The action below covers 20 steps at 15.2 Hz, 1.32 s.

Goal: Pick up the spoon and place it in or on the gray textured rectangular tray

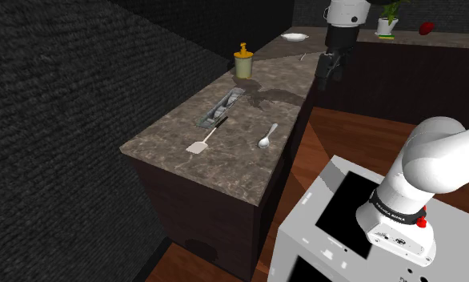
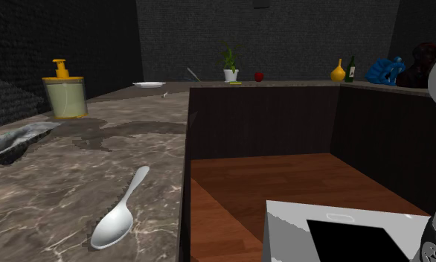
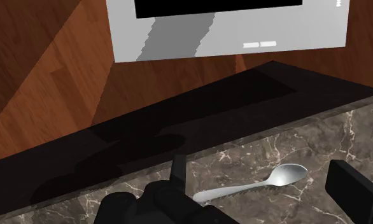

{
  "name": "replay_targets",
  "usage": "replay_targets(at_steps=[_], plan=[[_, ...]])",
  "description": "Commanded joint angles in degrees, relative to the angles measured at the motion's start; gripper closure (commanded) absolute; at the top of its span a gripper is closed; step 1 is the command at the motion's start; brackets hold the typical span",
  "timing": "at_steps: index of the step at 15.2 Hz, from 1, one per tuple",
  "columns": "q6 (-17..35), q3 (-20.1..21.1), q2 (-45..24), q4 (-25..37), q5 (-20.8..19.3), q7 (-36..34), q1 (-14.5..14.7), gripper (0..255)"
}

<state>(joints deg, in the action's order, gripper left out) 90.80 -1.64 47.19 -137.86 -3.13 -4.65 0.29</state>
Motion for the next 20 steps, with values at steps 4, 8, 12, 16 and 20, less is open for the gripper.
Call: replay_targets(at_steps=[4,8,12,16,20], plan=[[7.0,0.4,-2.2,-3.5,0.4,0.9,1.3,0],[16.5,1.0,-6.4,-7.1,0.9,2.2,3.1,0],[26.1,1.7,-12.1,-9.5,1.3,3.5,4.9,0],[35.7,2.5,-19.0,-10.4,1.7,4.7,6.5,0],[44.9,3.5,-27.0,-10.0,1.8,5.9,8.0,0]])
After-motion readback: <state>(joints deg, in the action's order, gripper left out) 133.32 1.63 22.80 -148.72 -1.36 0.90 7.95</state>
